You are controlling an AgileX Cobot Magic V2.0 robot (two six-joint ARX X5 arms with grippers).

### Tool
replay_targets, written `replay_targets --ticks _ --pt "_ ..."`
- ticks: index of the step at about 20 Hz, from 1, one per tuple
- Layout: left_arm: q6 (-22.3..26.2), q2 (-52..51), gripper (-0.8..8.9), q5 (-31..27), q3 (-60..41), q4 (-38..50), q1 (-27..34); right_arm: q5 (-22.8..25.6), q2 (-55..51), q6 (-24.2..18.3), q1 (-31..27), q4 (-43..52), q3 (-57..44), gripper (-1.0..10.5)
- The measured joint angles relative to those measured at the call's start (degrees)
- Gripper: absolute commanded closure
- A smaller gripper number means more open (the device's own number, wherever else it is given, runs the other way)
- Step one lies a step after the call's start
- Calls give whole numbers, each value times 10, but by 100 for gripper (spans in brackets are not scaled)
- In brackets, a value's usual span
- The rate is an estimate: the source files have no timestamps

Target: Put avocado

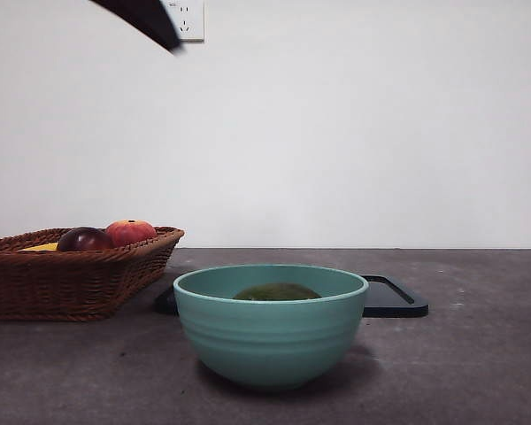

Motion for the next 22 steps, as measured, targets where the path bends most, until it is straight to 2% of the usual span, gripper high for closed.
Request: replay_targets --ticks 6,9,14,17,22 --pt "4 -141 256 -16 0 -89 0 0 0 8 0 -8 0 392" --pt "0 -203 256 -52 -3 -129 0 -2 11 12 0 -36 0 392" --pt "-11 -346 256 -70 -71 -111 1 -42 75 21 29 -57 0 392" --pt "-19 -414 256 -72 -98 -110 1 -43 131 52 68 -47 0 392" --pt "-21 -447 256 -72 -111 -126 1 -41 247 109 132 13 1 392"
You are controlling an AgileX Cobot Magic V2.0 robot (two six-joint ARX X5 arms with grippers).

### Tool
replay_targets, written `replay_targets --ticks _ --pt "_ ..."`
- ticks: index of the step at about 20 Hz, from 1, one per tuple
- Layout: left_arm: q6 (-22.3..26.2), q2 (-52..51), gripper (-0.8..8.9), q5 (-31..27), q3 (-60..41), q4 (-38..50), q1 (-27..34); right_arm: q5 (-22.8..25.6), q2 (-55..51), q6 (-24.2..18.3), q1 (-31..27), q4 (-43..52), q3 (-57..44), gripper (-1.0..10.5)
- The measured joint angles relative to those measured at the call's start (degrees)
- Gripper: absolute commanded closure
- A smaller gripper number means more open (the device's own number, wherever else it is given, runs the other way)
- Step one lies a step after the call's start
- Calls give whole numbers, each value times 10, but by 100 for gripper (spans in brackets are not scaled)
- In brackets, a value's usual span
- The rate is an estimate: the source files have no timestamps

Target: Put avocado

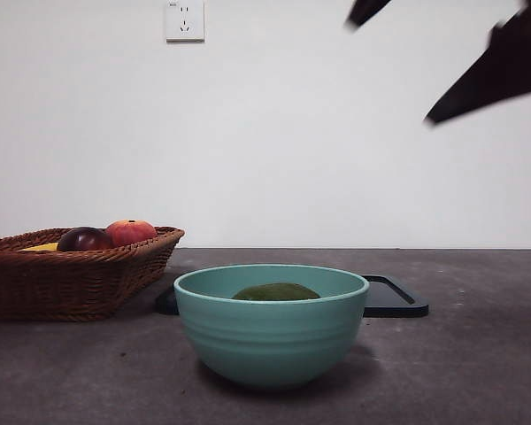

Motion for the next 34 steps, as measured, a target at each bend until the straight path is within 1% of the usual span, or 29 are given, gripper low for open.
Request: replay_targets --ticks 2,5,8,11,18,19,22,24,25,26,29,34 --pt "0 -1 256 0 0 -12 0 25 63 17 25 -4 14 392" --pt "0 -1 256 0 0 -17 0 91 156 28 56 -24 56 392" --pt "0 -1 256 0 0 -16 0 145 236 28 63 -72 109 392" --pt "0 -1 256 0 0 -16 0 177 307 22 62 -103 145 392" --pt "5 -1 256 0 0 -16 0 179 382 18 65 -127 149 394" --pt "5 -1 256 0 0 -16 0 179 389 18 67 -124 150 419" --pt "10 -1 256 0 0 -16 0 175 403 19 69 -105 149 624" --pt "13 -1 256 0 0 -16 0 172 405 20 71 -93 150 834" --pt "14 -1 256 0 0 -16 0 170 405 21 73 -89 149 908" --pt "14 -1 256 0 0 -16 0 163 405 23 74 -82 150 941" --pt "17 -1 256 0 0 -16 0 161 405 39 78 -62 150 941" --pt "18 -1 256 0 0 -16 0 162 405 75 73 -74 159 941"
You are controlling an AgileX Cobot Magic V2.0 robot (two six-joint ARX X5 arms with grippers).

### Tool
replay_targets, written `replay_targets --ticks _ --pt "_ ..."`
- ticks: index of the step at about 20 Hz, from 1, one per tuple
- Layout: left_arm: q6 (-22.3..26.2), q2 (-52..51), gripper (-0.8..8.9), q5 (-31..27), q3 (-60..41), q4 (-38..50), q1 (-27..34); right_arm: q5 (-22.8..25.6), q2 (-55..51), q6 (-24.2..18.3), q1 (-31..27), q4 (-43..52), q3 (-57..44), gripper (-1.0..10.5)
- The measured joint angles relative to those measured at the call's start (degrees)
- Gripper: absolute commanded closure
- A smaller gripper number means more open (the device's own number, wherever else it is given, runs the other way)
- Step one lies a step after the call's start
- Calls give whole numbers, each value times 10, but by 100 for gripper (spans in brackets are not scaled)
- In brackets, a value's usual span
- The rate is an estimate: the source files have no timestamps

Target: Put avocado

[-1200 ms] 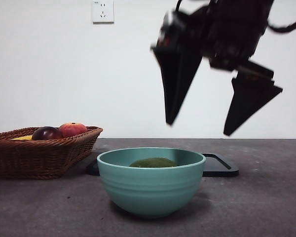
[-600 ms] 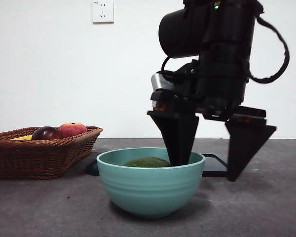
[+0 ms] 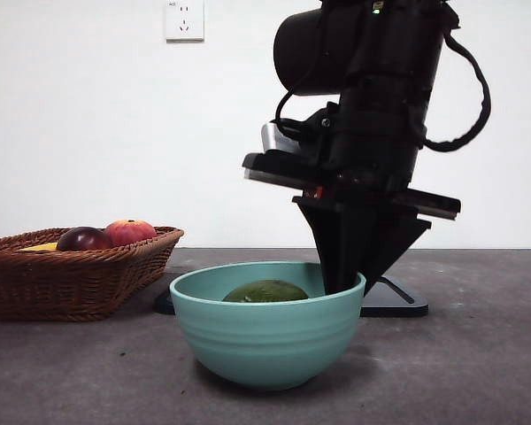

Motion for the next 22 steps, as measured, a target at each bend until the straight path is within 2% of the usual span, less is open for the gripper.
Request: replay_targets --ticks 3,7,11,16,22 --pt "0 0 256 0 0 0 0 3 0 7 -15 -19 27 941" --pt "0 0 256 0 0 2 0 8 24 9 -65 -52 107 941" --pt "0 0 256 0 0 6 0 9 105 3 -111 -90 225 941" --pt "0 0 256 0 0 8 0 -4 195 -3 -139 -87 342 941" --pt "0 0 255 0 0 16 0 -17 240 0 -163 -68 363 941"
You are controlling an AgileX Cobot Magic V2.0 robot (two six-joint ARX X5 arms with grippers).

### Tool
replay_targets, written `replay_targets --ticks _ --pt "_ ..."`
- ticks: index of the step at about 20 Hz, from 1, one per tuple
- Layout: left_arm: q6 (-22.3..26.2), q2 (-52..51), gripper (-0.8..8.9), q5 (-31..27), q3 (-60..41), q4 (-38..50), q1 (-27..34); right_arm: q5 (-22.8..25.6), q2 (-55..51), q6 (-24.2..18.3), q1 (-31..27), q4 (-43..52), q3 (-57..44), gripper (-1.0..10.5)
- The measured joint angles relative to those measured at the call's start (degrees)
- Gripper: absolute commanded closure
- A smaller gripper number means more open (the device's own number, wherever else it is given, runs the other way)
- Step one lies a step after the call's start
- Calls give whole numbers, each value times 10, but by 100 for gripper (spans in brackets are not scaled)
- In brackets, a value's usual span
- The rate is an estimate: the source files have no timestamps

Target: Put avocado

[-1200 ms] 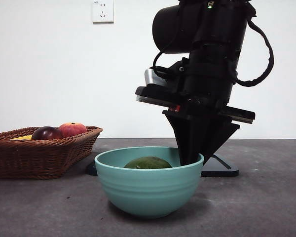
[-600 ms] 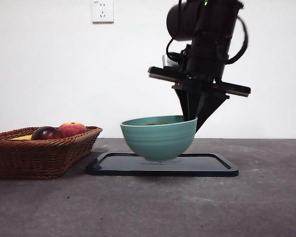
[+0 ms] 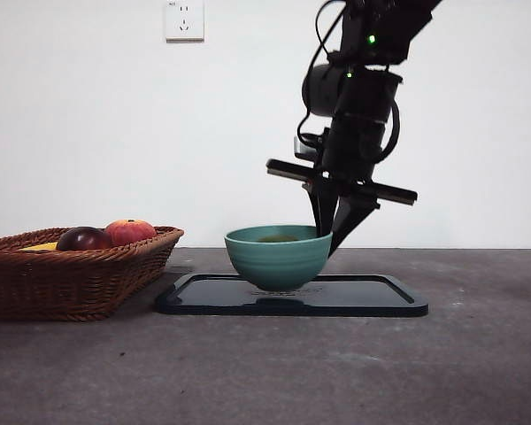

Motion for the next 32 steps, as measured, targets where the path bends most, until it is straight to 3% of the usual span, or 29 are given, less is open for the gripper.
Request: replay_targets --ticks 5,9,12,13,20,24,29,32 --pt "0 0 256 0 0 0 0 -14 14 4 3 14 0 924" --pt "0 0 256 0 0 0 0 -14 14 4 6 9 0 745" --pt "0 0 256 0 0 0 0 -13 13 8 2 -20 2 486" --pt "0 0 256 0 0 0 0 -12 12 8 2 -30 3 452" --pt "0 0 255 0 0 -1 0 41 -116 -19 14 -39 10 450" --pt "0 0 256 0 0 -1 0 124 -201 -36 34 -116 9 389" --pt "0 0 255 0 0 -1 0 214 -313 -45 90 -193 -18 390" --pt "0 0 256 0 0 -2 0 228 -396 -48 139 -202 -79 390"
